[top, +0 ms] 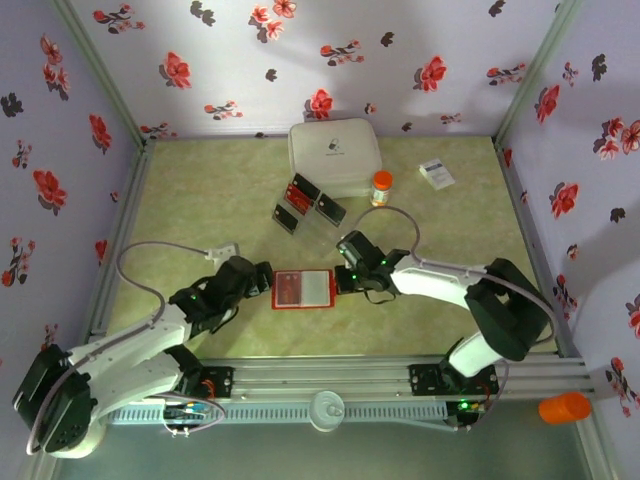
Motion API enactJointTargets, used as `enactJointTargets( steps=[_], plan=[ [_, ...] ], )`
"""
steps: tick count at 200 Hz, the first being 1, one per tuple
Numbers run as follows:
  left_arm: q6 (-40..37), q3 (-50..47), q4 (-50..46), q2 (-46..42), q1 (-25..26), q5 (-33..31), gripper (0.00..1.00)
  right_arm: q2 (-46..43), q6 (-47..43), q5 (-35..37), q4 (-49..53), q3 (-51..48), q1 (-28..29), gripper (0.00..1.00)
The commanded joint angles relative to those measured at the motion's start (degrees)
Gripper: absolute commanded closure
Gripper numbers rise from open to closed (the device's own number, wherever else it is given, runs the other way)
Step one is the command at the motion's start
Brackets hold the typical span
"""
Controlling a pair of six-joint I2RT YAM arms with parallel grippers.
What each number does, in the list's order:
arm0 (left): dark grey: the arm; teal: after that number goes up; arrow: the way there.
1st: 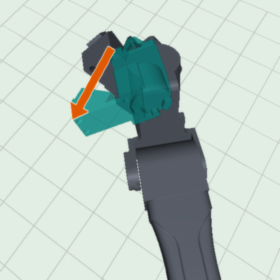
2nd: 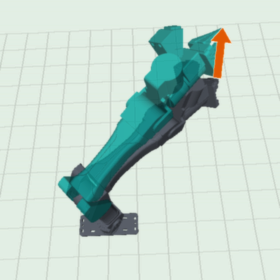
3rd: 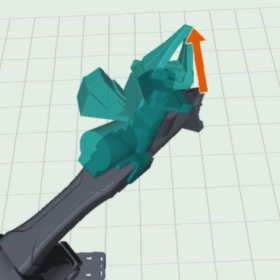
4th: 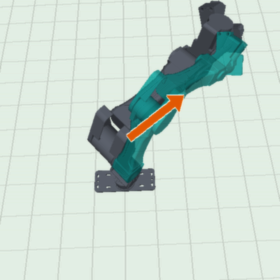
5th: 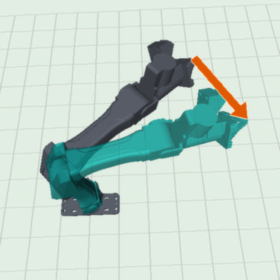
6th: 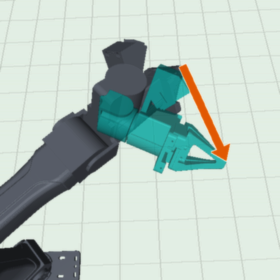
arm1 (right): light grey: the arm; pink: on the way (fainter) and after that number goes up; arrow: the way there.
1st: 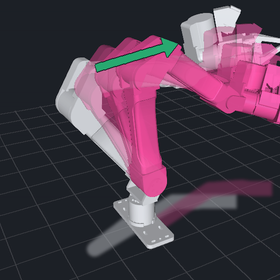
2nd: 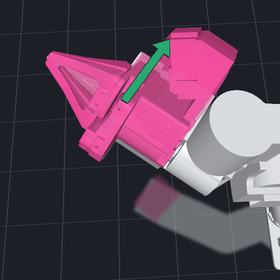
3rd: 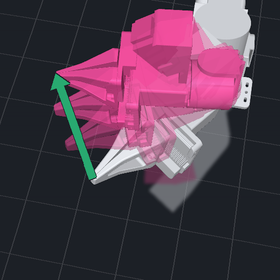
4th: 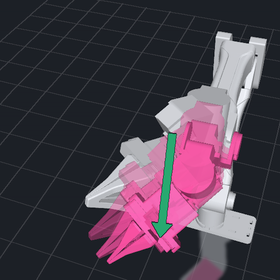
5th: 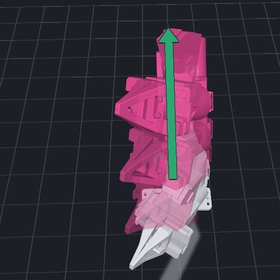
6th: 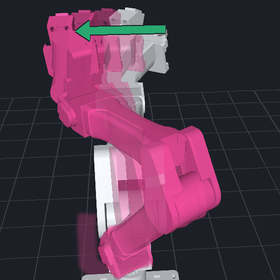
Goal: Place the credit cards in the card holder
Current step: Move the card holder to the center of the table.
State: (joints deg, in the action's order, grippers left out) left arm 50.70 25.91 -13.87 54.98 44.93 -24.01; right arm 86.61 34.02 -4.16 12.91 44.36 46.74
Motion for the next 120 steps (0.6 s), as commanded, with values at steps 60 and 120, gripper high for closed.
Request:
enactJointTargets(
  steps=[60, 120],
  plan=[
    [-0.6, 5.9, 5.2, 9.0, 1.6, 6.3, 0.0, -6.3, -4.3, 3.4, 7.0, -3.2, -2.7, 1.0],
    [0.6, 8.1, 8.8, 13.8, 2.9, 9.4, 0.0, -6.4, -4.0, 0.2, 6.7, -2.3, -5.0, 0.69]
  ],
)
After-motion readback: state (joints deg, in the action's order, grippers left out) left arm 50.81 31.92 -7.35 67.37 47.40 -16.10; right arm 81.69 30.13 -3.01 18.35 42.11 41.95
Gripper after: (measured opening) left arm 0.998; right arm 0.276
